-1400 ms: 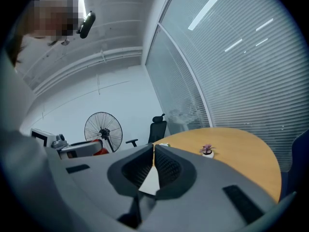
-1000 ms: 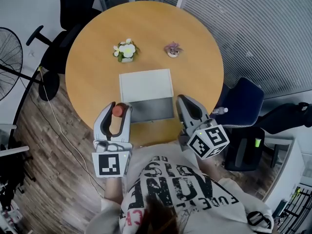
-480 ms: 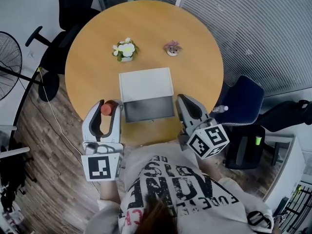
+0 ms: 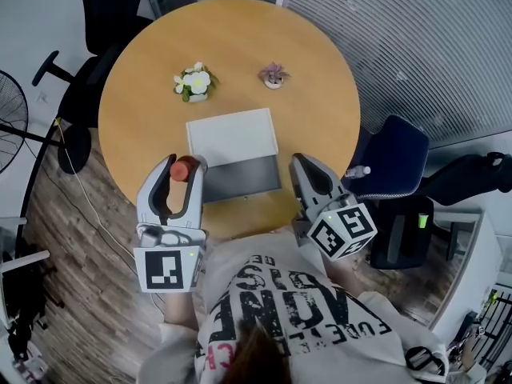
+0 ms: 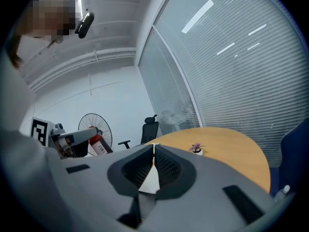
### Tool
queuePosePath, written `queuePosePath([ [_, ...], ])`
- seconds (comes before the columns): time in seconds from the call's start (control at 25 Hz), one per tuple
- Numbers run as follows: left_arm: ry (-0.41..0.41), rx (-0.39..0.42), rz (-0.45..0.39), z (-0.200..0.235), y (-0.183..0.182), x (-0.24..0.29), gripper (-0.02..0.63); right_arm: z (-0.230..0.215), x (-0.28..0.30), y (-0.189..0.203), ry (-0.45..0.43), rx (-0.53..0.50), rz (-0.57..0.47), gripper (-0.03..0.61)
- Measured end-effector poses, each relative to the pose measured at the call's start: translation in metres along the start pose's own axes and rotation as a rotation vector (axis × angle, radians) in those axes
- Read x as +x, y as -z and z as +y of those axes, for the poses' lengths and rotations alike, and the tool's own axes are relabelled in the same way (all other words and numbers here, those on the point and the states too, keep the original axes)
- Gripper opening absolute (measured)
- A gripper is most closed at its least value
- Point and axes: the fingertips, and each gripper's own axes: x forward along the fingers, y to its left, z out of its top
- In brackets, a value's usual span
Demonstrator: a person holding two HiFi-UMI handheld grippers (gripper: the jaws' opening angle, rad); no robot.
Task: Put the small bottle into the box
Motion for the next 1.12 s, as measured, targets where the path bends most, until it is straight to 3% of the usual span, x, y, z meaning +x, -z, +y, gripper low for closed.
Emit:
queuePosePath([
  [0.6, 0.121, -0.045, 0.089, -0.037, 0.054, 0.032, 0.16, -0.021, -0.02, 0.003, 0.093, 0.026, 0.001, 0.015],
  [1.12, 0.143, -0.063, 0.111, -0.055, 0.09, 0.042, 0.16, -0.027, -0.031, 0.008, 0.127, 0.018, 0.019, 0.015],
])
